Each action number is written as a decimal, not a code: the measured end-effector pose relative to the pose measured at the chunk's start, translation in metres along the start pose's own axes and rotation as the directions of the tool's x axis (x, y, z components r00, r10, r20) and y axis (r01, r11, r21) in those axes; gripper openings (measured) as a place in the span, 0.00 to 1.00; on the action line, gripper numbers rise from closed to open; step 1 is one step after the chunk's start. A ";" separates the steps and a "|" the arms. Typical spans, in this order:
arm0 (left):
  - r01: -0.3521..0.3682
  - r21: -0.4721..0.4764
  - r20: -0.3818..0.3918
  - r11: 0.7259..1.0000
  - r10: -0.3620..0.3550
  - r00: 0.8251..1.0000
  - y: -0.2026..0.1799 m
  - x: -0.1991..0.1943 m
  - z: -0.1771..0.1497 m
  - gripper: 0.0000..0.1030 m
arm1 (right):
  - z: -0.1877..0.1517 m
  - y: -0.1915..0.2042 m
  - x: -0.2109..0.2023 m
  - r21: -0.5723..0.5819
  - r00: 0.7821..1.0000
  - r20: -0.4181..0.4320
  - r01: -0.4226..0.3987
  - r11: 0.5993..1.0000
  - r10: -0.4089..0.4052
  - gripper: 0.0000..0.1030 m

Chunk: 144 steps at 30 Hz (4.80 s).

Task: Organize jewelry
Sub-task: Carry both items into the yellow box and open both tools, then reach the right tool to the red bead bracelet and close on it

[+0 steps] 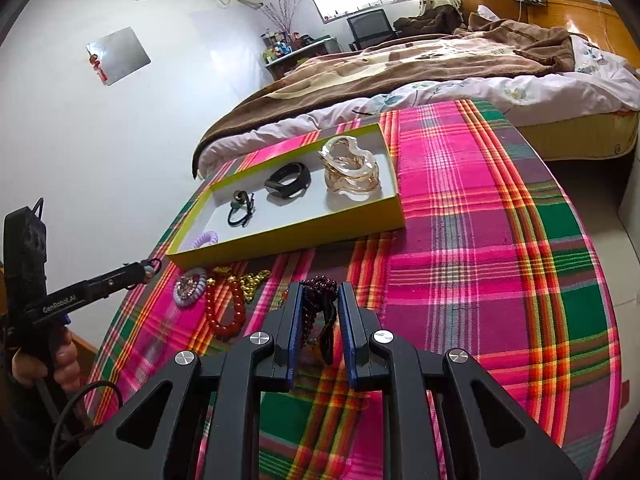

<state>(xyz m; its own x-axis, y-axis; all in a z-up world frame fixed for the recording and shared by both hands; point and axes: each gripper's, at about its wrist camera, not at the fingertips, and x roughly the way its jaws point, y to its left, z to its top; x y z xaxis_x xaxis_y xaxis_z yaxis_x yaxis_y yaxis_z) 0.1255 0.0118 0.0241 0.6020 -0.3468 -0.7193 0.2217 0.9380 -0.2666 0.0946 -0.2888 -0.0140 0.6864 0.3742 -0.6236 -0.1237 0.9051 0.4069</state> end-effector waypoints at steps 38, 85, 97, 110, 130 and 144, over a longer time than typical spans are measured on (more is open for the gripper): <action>-0.014 0.053 -0.059 0.999 0.017 0.998 0.026 0.086 0.110 0.30 | 0.091 0.052 0.101 -0.087 0.997 -0.080 -0.003 0.996 -0.004 0.18; -0.038 0.089 -0.148 0.995 0.051 0.988 0.019 0.139 0.100 0.51 | 0.083 0.046 0.136 -0.154 0.983 -0.122 0.119 0.981 -0.139 0.32; -0.040 0.079 -0.112 0.996 0.048 0.993 0.015 0.117 0.099 0.62 | 0.083 0.056 0.119 -0.163 0.989 -0.088 0.106 0.981 -0.122 0.36; -0.039 0.076 -0.026 0.996 0.041 0.999 0.015 0.047 0.077 0.63 | 0.060 0.062 0.074 -0.188 0.994 -0.054 0.082 0.979 -0.094 0.36; -0.086 0.012 -0.003 0.996 0.086 0.996 0.039 0.006 0.015 0.63 | -0.004 0.086 0.069 -0.235 0.984 -0.179 -0.054 0.971 0.012 0.36; -0.062 0.006 -0.023 0.998 0.062 0.998 0.039 0.009 0.009 0.63 | -0.033 0.113 0.075 -0.377 0.953 -0.301 -0.126 0.918 0.007 0.32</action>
<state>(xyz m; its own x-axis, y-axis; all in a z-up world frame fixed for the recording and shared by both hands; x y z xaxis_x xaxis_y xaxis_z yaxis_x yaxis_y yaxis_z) 0.1467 0.0451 0.0128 0.5969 -0.2879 -0.7489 0.1889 0.9576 -0.2176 0.1081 -0.1513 -0.0369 0.4375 0.4241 -0.7929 -0.4699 0.8597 0.2006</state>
